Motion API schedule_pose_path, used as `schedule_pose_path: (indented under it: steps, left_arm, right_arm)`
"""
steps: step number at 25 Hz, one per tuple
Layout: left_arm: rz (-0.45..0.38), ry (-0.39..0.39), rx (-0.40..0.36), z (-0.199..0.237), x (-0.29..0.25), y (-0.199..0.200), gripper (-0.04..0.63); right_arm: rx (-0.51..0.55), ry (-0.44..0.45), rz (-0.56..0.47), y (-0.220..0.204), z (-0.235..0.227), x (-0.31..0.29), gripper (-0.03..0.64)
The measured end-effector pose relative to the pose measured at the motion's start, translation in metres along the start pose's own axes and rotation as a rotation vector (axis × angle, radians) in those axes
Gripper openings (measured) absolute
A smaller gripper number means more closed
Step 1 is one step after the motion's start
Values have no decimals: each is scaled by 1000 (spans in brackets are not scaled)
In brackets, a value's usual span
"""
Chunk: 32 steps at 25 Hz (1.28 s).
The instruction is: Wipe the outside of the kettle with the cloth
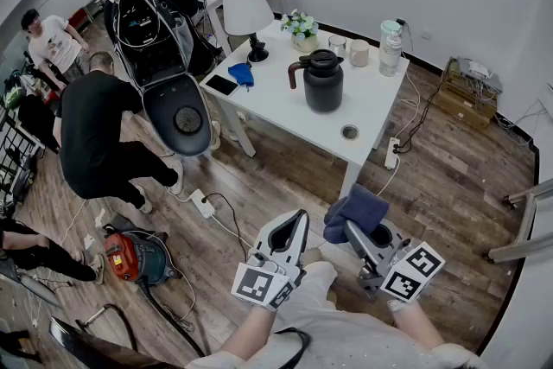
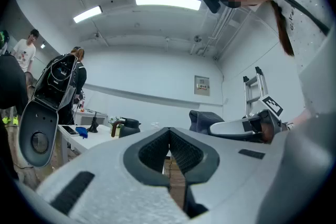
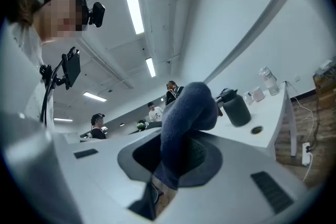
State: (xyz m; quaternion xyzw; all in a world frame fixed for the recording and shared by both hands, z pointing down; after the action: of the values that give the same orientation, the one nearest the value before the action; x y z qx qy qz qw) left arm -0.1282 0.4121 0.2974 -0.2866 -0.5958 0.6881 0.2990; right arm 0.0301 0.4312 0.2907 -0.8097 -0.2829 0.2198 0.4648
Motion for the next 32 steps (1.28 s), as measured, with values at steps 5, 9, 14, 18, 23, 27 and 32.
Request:
schedule_pose_path:
  steps: [5,9,14,18,23,27,32]
  left_arm:
    - [3,-3,3,21,-29,3,8]
    - [15,-5,6,47,-56,4,8]
    - [22,-15,25,84,-92,7,8]
    - [23,-32,33,112,-121,10,8]
    - [26,-55,49,137,-153,12,8]
    - [31,-76,58,151,-171,8,8]
    - [42,-91,69,159,-186,5,8]
  right_arm:
    - [-31,31,-17,16,-21,-25,55]
    - [1,49,15,26,-37,-56,55]
    - [2,48,37,45,-68,-95,55]
    - [-6,12,38,59,-94,-119,55]
    - [-53,-21,38,75,-126,-140,55]
    - [-56,-43,28,85,-143,-154,55]
    - [-66,-63,31,89,-159,-161,55]
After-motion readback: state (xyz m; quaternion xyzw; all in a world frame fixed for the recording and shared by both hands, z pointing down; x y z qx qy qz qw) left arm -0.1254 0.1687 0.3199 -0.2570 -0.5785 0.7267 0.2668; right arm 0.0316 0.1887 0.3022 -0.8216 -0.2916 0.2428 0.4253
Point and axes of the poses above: the fingertips, and each gripper's own axes: x backward along the fingers, z to its left, y out of its top, the point moved 5 cm from there along x, backward along the fingers, and after that the axes turned 8 degrees about z, right-handed, at the moved point
